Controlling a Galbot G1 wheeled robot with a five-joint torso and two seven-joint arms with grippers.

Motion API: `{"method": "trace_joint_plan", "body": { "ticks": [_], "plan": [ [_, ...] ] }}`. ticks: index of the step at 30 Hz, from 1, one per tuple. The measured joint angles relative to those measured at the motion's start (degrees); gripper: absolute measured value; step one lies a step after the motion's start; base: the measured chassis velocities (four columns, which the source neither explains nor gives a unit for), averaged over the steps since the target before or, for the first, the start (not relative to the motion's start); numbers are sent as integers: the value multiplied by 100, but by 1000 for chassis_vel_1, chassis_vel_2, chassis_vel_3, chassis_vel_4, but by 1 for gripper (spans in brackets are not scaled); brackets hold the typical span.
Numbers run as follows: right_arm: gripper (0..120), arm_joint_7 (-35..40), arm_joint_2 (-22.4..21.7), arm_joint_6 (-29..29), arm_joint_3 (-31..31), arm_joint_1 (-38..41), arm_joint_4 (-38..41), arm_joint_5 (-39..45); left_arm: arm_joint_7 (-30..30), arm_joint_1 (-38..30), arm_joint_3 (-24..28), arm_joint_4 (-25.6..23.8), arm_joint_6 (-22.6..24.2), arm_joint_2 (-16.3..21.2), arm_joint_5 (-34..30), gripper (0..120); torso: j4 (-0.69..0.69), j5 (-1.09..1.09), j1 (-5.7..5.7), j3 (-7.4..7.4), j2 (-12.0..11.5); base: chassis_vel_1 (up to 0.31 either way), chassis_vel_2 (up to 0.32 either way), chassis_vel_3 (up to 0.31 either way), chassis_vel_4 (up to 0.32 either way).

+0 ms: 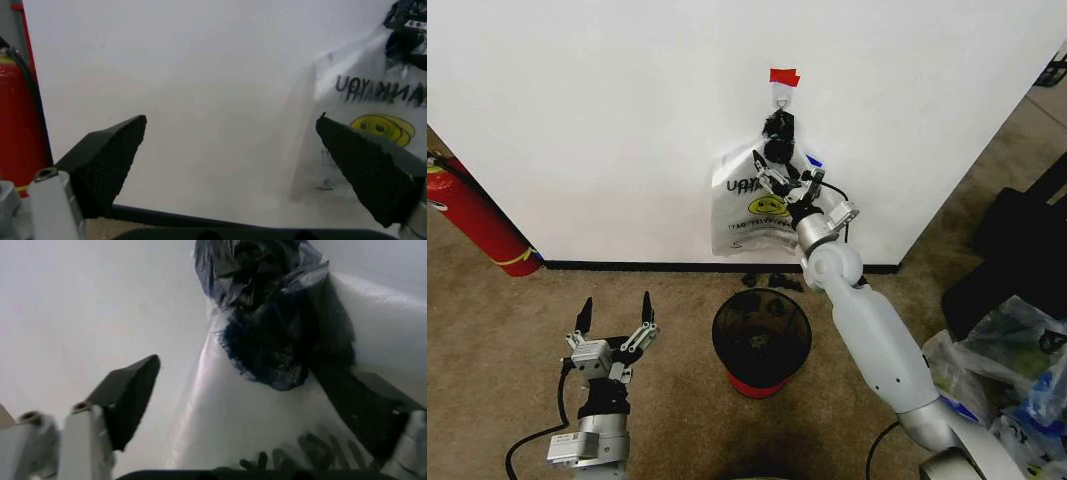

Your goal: Pick up the garbage bag from the wall and place it over the trash bin.

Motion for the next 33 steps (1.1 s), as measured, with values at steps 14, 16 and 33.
{"method": "trace_joint_plan", "body": {
  "ticks": [14, 16, 33],
  "plan": [
    [33, 42, 61, 13, 27, -5, 19, -29, -11, 36, -1, -45, -27, -6, -7, 100, 0, 1, 0, 0, 0, 0, 0, 0, 0],
    [24, 60, 57, 16, 45, -16, 41, -29, -11, 42, 0, -54, -28, -4, -6, 100, 0, 0, 0, 0, 0, 0, 0, 0, 0],
    [0, 175, -43, 36, 129, -271, 300, -27, -16, 59, 8, -110, -36, 20, -6, 100, 0, 1, 0, 0, 0, 0, 0, 0, 0]
  ]
}}
